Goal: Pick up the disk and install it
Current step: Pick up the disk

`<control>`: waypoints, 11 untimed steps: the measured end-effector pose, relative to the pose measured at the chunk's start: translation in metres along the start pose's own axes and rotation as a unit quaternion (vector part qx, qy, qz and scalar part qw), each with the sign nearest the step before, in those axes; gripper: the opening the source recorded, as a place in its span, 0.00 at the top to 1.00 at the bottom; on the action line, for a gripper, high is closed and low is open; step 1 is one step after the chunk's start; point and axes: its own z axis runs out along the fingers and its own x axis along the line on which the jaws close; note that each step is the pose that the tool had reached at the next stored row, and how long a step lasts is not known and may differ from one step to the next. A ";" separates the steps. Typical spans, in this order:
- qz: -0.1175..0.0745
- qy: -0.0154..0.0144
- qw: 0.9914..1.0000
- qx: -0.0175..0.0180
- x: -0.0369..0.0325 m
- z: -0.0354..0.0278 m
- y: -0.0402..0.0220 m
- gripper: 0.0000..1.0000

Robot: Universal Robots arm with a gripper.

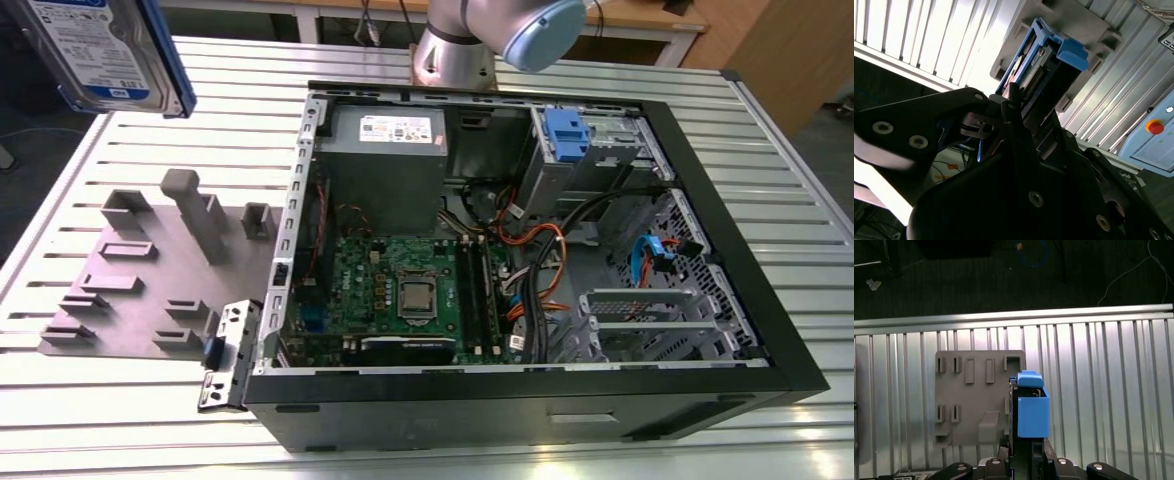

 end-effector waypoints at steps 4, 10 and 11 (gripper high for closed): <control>0.000 0.000 1.000 0.000 -0.0002 -0.0001 -0.0029 0.65; 0.000 0.000 1.000 0.000 -0.0003 -0.0001 -0.0044 0.65; 0.000 0.000 1.000 0.000 -0.0004 -0.0002 -0.0055 0.65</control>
